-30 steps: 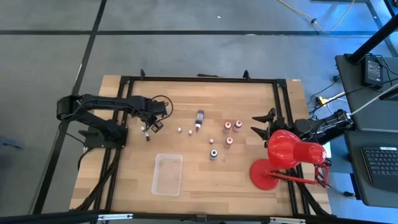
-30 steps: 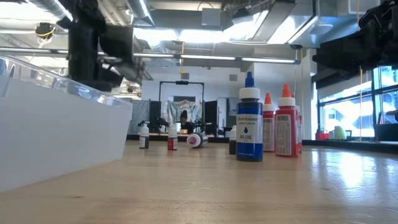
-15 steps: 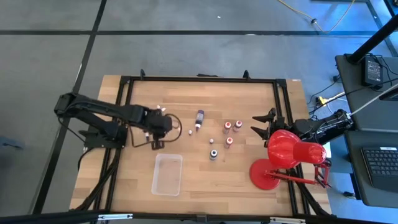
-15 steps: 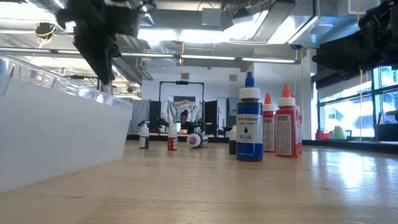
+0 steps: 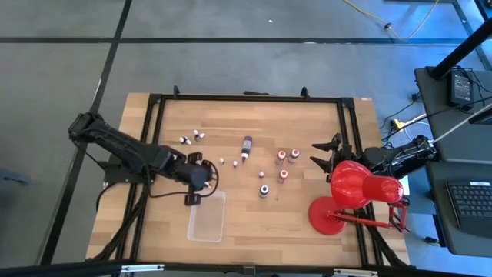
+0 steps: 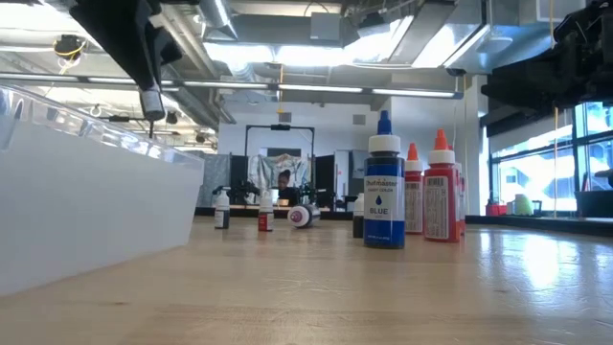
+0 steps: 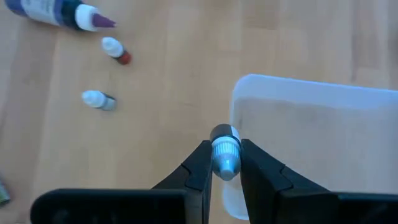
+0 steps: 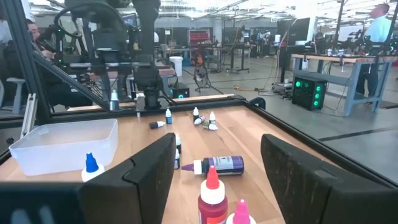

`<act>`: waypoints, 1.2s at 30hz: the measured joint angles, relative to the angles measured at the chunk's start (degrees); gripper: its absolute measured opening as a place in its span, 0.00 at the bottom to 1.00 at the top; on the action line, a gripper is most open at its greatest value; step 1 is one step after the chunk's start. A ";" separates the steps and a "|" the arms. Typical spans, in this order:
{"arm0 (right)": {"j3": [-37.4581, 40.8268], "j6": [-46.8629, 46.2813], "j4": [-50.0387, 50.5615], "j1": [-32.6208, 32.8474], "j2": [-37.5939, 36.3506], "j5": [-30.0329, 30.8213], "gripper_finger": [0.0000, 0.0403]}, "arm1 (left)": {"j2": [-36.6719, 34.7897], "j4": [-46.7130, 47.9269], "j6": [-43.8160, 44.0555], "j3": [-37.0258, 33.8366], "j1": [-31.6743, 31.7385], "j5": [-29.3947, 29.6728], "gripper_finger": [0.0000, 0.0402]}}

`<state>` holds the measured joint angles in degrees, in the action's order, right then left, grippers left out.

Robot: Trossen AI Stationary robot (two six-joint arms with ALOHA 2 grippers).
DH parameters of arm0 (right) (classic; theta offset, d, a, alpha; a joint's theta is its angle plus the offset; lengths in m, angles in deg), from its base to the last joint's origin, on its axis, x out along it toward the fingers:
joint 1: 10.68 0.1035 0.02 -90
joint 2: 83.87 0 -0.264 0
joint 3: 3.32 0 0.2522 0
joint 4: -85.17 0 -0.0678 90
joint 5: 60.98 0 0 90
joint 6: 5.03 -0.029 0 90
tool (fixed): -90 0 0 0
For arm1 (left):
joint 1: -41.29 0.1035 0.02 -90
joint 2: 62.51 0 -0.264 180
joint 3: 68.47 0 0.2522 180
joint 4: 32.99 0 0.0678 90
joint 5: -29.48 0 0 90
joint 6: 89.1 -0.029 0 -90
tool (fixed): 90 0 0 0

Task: Pick & Place food coloring
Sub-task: Put the small black food coloring bottle into the bin

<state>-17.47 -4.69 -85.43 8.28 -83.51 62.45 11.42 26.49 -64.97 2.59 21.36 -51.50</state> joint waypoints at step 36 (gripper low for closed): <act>0.00 -0.02 0.02 0.00 0.01 0.02 0.59 | 19.85 2.81 9.63 -0.02 -8.80 -1.41 0.16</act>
<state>-17.47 -4.71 -85.41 8.28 -83.50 62.47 31.27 29.30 -55.34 2.57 12.56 -52.91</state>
